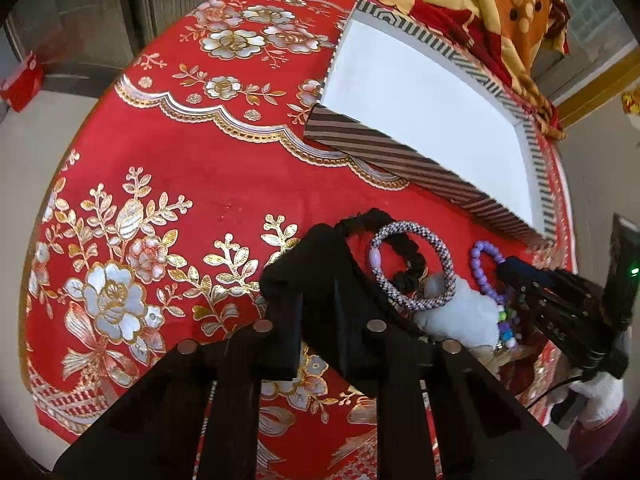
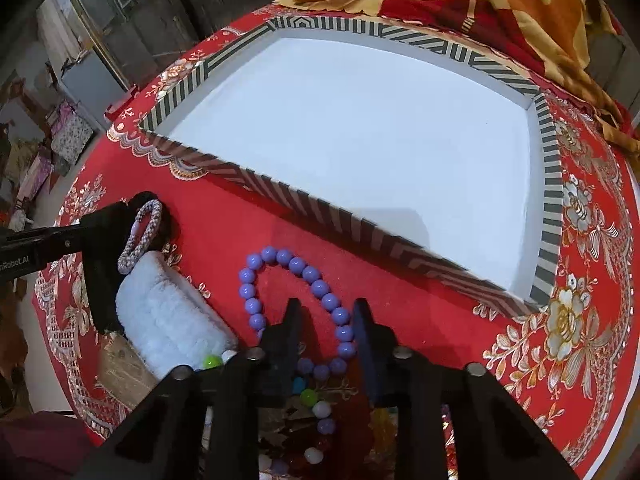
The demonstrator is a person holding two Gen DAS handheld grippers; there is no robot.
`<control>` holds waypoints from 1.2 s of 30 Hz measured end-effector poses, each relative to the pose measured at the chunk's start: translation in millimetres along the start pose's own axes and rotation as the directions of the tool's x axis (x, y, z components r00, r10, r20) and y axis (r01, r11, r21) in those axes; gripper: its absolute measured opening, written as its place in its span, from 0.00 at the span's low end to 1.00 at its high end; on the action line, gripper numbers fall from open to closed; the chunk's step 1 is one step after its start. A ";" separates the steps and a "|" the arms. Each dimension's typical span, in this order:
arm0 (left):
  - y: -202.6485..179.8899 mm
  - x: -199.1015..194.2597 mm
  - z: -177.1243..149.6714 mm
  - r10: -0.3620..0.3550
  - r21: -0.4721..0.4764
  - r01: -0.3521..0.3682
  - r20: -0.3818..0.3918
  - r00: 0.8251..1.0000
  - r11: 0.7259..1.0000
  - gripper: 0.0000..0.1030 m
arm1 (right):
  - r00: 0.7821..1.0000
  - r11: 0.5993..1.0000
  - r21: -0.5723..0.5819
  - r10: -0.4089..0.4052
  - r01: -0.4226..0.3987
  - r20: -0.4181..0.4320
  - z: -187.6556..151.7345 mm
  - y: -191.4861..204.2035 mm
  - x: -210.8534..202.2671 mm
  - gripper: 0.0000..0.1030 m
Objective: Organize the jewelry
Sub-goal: 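Grasp the black fabric pouch with the left tool while the right tool grasps the purple bead bracelet, then carry the pouch and bracelet into the white tray while both tools open to release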
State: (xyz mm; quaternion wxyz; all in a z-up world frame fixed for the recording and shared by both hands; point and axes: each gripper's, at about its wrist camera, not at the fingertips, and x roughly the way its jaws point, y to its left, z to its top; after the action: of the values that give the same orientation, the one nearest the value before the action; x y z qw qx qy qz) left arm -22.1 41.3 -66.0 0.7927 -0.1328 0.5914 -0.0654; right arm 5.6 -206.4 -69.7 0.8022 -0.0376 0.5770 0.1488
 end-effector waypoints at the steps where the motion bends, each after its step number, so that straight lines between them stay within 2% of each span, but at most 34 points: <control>1: 1.9 -1.4 -0.2 -0.012 -0.004 0.012 0.000 1.000 1.000 0.08 | 1.000 1.000 0.004 -0.005 0.005 0.006 -0.5 -1.6 -0.3 0.08; 6: 5.5 -16.2 1.4 -0.036 0.000 0.036 0.012 0.999 0.999 0.04 | 0.999 0.999 0.035 0.034 -0.035 0.027 -2.7 -7.8 -9.5 0.08; 11: 2.8 -47.7 9.0 -0.045 0.043 0.043 0.051 0.998 0.998 0.04 | 0.990 0.996 0.018 0.084 -0.087 0.111 0.5 -1.6 -55.4 0.08; 17: -11.9 -85.6 39.8 -0.077 0.115 0.062 0.131 0.988 0.991 0.04 | 0.972 0.990 0.040 0.128 -0.138 0.195 18.9 -3.7 -90.7 0.08; 20: -27.4 -91.9 58.8 -0.102 0.151 0.078 0.158 0.982 0.985 0.04 | 0.963 0.989 0.044 0.127 -0.141 0.239 36.4 -2.9 -102.8 0.08; 22: -42.9 -89.7 76.1 -0.131 0.182 0.101 0.162 0.978 0.978 0.04 | 0.959 0.988 0.048 0.128 -0.145 0.253 51.0 1.2 -101.1 0.08; 25: -65.5 -75.7 99.8 -0.116 0.235 0.071 0.183 0.976 0.969 0.04 | 0.956 0.985 0.057 0.142 -0.162 0.257 73.2 7.6 -91.9 0.08; 28: -78.0 -49.5 124.1 -0.107 0.254 0.064 0.159 0.981 0.965 0.04 | 0.956 0.982 0.064 0.160 -0.180 0.245 91.3 19.9 -73.5 0.08; 32: -79.9 -9.1 146.1 -0.084 0.241 0.060 0.091 0.992 0.969 0.04 | 0.956 0.971 0.094 0.195 -0.220 0.221 110.5 33.1 -43.6 0.08; 36: -77.5 11.9 152.4 -0.038 0.240 0.017 0.083 0.996 0.971 0.04 | 0.963 0.961 0.150 0.207 -0.234 0.174 117.1 27.3 -13.0 0.08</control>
State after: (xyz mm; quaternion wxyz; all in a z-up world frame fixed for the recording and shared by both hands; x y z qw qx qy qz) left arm 131.0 -15.6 -14.2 0.8270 -0.0474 0.5421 -0.1411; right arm 101.2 -155.8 -15.7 0.8238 0.1073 0.5231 0.1905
